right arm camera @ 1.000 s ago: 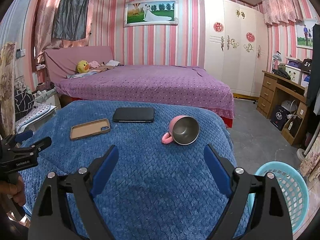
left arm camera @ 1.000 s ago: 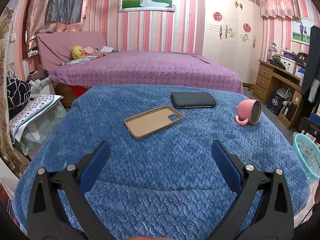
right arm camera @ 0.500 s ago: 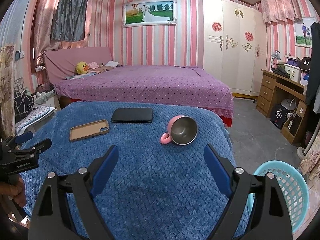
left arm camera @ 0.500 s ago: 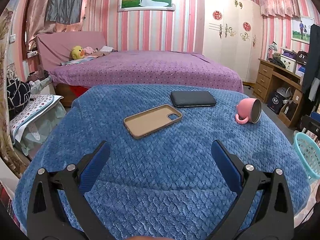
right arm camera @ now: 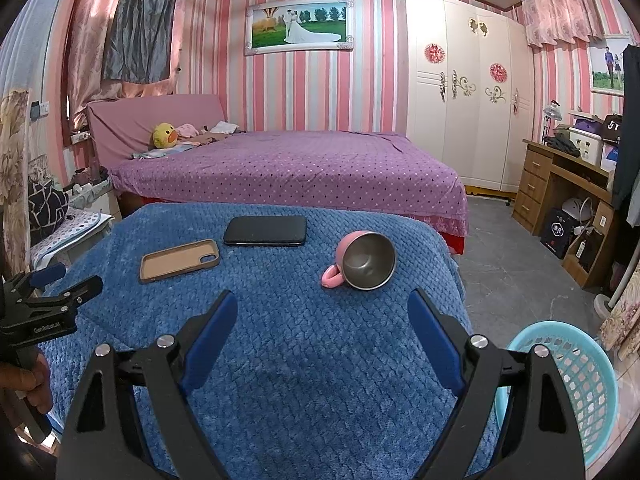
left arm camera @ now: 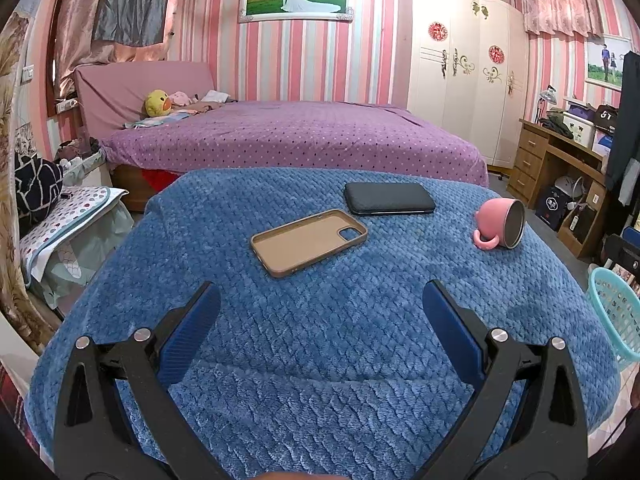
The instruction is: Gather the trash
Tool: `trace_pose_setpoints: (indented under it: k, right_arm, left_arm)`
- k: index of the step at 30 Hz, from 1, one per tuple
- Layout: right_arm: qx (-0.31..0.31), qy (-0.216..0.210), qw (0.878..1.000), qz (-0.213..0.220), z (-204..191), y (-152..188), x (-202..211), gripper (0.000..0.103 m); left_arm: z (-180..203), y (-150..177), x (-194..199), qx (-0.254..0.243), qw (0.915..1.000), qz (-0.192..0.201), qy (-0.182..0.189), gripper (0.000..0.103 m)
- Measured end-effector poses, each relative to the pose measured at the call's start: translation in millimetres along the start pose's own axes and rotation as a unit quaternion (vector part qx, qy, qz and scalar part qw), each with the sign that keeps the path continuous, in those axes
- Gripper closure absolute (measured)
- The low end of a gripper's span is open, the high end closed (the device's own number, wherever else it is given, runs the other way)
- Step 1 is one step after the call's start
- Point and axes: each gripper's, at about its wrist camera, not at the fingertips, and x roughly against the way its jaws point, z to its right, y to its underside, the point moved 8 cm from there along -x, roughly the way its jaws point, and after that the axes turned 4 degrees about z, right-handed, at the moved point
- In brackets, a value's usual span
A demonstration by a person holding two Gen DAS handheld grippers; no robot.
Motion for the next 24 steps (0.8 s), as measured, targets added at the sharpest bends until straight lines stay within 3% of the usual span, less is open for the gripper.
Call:
trace_pose_setpoints:
  k: [24]
  right_arm:
    - [-0.001,0.000,1.000,-0.001,-0.4,1.3,0.0,0.018]
  left_arm:
    - [-1.1,-0.4,-0.5,0.002,1.0000,-0.002,-0.001,0.005]
